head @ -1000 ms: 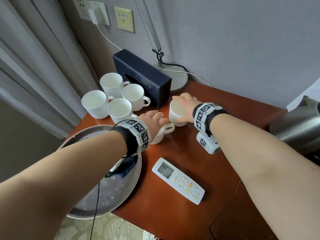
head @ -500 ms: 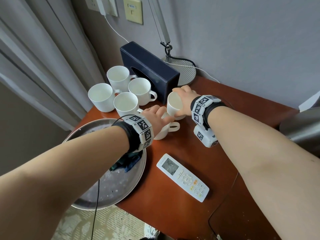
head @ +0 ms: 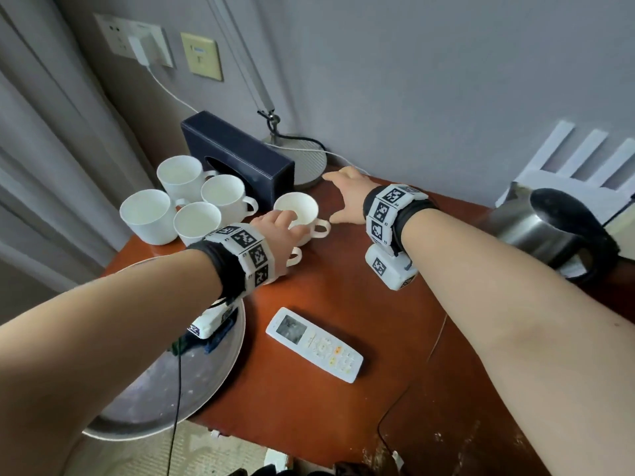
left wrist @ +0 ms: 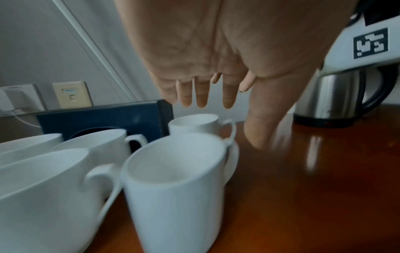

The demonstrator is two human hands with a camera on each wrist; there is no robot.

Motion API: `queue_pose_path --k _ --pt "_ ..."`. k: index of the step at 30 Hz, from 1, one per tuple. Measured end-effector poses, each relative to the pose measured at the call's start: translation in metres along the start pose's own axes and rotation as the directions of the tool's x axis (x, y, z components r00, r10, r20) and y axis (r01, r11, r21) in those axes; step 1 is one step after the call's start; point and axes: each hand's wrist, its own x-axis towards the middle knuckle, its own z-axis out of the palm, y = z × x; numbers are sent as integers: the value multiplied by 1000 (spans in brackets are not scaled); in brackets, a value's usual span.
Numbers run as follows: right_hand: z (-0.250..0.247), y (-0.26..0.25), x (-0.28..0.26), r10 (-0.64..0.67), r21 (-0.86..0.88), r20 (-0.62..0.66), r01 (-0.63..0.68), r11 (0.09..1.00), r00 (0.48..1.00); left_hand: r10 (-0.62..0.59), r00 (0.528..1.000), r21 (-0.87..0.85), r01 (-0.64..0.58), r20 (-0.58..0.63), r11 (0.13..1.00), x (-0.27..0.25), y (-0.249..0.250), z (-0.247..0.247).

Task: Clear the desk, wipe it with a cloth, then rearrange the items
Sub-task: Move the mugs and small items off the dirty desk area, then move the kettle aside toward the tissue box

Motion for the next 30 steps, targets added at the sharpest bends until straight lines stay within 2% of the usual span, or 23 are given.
queue_pose_path --k 5,10,15,19,25,30 --pt "-36 50 -66 104 30 -97 -101 994 990 124 981 -134 -145 -152 980 10 56 -44" --pt "-64 132 -146 277 55 -140 -272 961 951 202 958 -298 -257 -204 919 28 121 -86" --pt "-65 220 -209 474 123 -161 -459 880 865 204 962 -433 -265 -183 862 56 175 -117" --pt "-47 275 -224 583 182 -111 -560 808 805 184 972 -488 -233 -147 841 86 227 -133" --pt "-21 321 -205 483 275 -54 -452 849 874 145 976 -549 -213 -165 809 127 293 -140" --pt "-12 349 -194 423 297 -22 -398 868 906 118 986 -595 -167 -121 786 158 319 -146"
